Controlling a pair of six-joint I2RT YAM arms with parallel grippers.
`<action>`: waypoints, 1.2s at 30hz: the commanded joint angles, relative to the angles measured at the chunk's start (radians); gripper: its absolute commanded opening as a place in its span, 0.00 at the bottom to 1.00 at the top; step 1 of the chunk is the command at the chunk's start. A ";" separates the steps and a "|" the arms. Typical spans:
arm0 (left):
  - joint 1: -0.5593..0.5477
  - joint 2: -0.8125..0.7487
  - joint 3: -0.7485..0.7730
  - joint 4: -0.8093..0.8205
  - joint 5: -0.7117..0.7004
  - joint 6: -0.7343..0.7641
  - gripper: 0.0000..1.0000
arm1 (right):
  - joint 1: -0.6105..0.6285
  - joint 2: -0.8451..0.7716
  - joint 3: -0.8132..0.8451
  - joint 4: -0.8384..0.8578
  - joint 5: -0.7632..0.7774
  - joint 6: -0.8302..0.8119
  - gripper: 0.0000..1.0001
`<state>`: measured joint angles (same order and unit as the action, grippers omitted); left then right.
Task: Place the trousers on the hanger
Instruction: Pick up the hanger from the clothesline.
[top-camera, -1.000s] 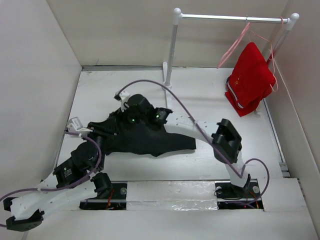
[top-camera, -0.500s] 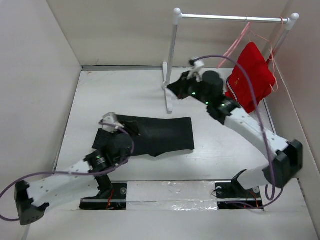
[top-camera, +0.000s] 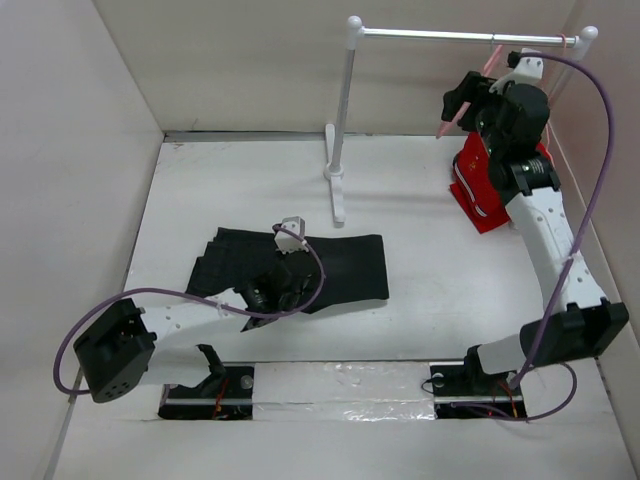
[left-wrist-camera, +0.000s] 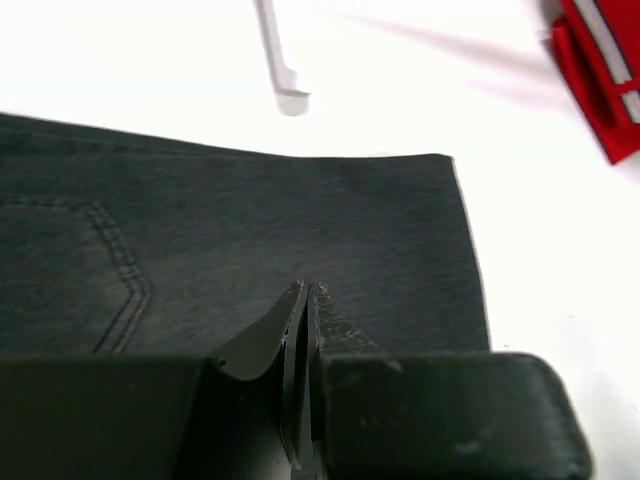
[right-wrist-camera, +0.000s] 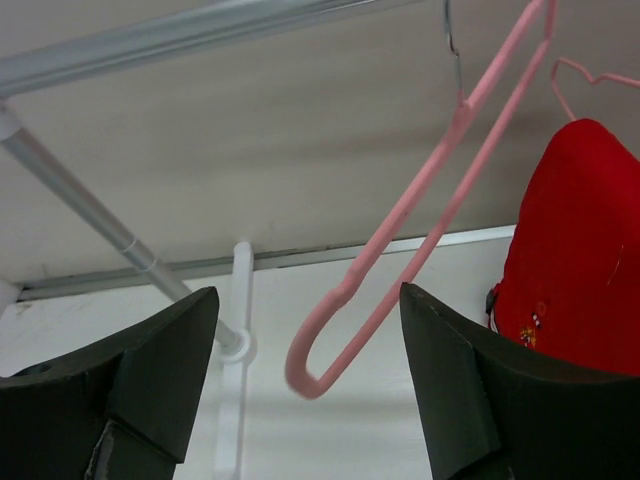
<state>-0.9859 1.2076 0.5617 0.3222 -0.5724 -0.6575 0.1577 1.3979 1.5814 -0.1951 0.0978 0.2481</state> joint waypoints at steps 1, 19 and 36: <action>0.006 -0.036 0.001 0.100 0.043 0.036 0.00 | -0.023 0.064 0.101 -0.082 0.051 -0.029 0.80; 0.006 -0.120 -0.063 0.100 0.065 0.021 0.00 | -0.099 0.165 0.141 -0.092 -0.027 0.028 0.42; 0.006 -0.103 0.044 0.123 0.109 0.073 0.19 | -0.127 0.056 0.049 -0.024 -0.007 -0.021 0.00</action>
<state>-0.9859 1.1156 0.5262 0.4011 -0.4812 -0.6197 0.0387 1.5185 1.6382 -0.3103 0.0719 0.2462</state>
